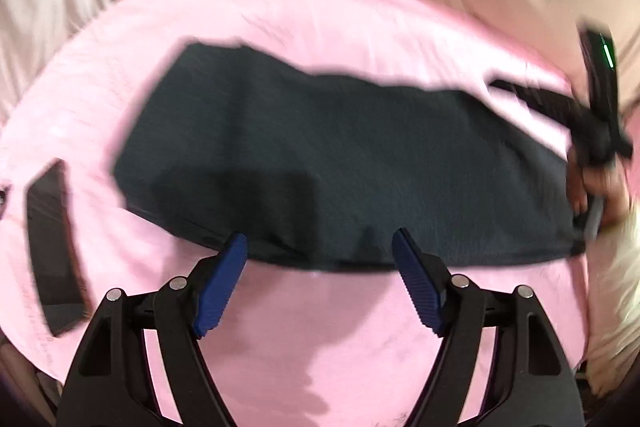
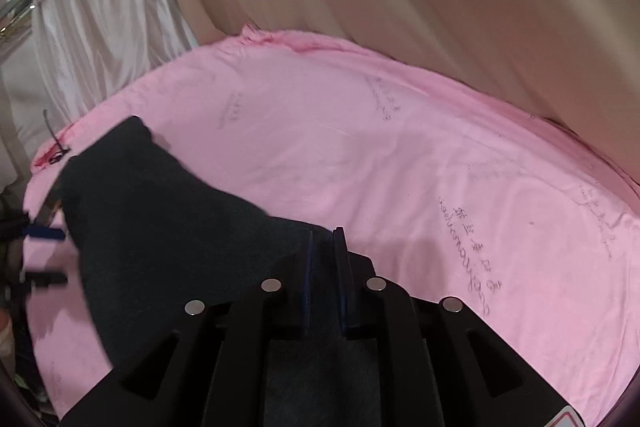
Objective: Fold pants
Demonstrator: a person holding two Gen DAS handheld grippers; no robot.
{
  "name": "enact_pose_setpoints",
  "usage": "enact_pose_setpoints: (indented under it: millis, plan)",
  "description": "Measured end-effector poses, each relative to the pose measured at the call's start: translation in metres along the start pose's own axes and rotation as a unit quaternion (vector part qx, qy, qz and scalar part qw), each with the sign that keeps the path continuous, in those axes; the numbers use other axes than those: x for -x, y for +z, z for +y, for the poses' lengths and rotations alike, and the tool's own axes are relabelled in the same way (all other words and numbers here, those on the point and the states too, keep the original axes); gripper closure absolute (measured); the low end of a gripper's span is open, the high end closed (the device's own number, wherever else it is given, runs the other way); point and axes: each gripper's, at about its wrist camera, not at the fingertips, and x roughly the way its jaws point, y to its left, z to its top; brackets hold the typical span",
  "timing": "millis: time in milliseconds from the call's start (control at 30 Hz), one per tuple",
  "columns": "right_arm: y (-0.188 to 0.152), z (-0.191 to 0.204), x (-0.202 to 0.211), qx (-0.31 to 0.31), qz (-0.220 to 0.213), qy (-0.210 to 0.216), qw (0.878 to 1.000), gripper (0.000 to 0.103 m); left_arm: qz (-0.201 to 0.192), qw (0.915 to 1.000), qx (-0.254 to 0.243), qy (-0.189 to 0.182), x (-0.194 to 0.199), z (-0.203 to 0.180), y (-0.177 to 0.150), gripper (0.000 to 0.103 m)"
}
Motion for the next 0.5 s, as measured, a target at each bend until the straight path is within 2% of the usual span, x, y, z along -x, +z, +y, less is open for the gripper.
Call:
enact_pose_setpoints:
  millis: [33,100,167,233,267,333,433,500]
  plan:
    - [-0.005,0.009,0.005,0.005,0.000,0.007,1.000,0.092,-0.018,0.9997,0.011,0.009,0.010,0.009,0.007,0.030]
    - [-0.015,0.023,0.004,0.005,0.016,0.034,0.999,0.093,-0.030,0.9987,0.029,0.028,0.010,0.020,0.022,0.028]
    - [-0.024,0.035,-0.007,-0.004,0.044,0.066,0.997,0.093,-0.014,0.9969,0.052,0.057,-0.006,0.039,0.037,0.028]
    - [-0.041,0.047,-0.022,0.010,0.075,0.051,0.996,0.094,0.023,0.9909,0.077,0.108,-0.033,0.062,0.040,0.028]
    - [-0.047,0.053,-0.025,0.014,0.081,0.042,0.996,0.094,0.034,0.9889,0.087,0.116,-0.039,0.073,0.040,0.027]
    - [-0.054,0.061,-0.015,0.022,0.069,0.040,0.997,0.094,0.039,0.9877,0.113,0.101,-0.040,0.090,0.035,0.027]
    - [-0.053,0.072,0.005,0.011,0.044,0.078,0.996,0.093,0.022,0.9866,0.124,0.105,-0.027,0.098,0.026,0.027]
    - [-0.056,0.081,0.001,0.011,0.052,0.106,0.993,0.093,0.027,0.9870,0.118,0.106,-0.027,0.101,0.026,0.027]
